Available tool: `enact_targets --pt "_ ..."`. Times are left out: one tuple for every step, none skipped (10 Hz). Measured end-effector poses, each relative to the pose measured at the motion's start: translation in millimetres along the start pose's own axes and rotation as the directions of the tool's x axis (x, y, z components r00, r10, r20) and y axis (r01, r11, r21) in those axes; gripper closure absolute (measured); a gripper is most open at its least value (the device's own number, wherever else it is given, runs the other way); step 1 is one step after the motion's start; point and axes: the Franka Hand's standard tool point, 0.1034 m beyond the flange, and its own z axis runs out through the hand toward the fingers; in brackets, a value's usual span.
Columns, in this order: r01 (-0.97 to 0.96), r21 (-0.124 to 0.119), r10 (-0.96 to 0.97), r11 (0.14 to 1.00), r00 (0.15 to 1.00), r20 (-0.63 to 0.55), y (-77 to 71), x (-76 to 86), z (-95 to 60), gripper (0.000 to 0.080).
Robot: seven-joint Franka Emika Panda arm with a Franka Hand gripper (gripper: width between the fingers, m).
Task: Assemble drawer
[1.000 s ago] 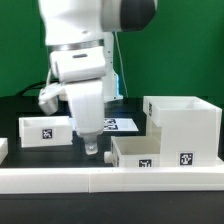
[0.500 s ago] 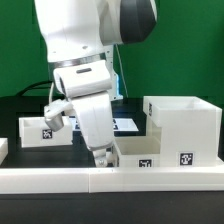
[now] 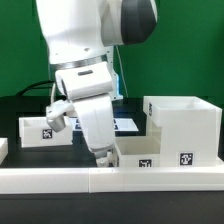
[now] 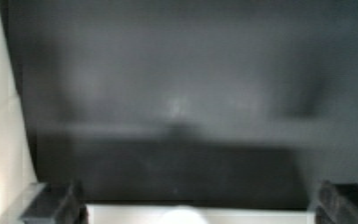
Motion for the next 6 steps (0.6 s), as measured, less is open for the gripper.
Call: enact_targets --pt "0.005 0.0 -0.005 1.0 1.0 -0.004 1.2 5.4 0.3 0.015" --pt "0.006 -0.004 -0.006 1.0 1.0 -0.008 2.5 10.9 0.8 0.015" --pt "0.015 -0.011 -0.015 1.0 1.0 -0.011 2.4 16.7 3.2 0.015" --pt "0.019 -0.015 -0.02 1.0 1.0 -0.015 1.8 22.4 6.3 0.015" --pt "0.009 -0.022 -0.009 1.0 1.0 -0.013 2.1 21.9 6.7 0.015" --pt "-0.002 -0.024 0.002 1.0 1.0 -0.013 2.2 21.9 6.7 0.015"
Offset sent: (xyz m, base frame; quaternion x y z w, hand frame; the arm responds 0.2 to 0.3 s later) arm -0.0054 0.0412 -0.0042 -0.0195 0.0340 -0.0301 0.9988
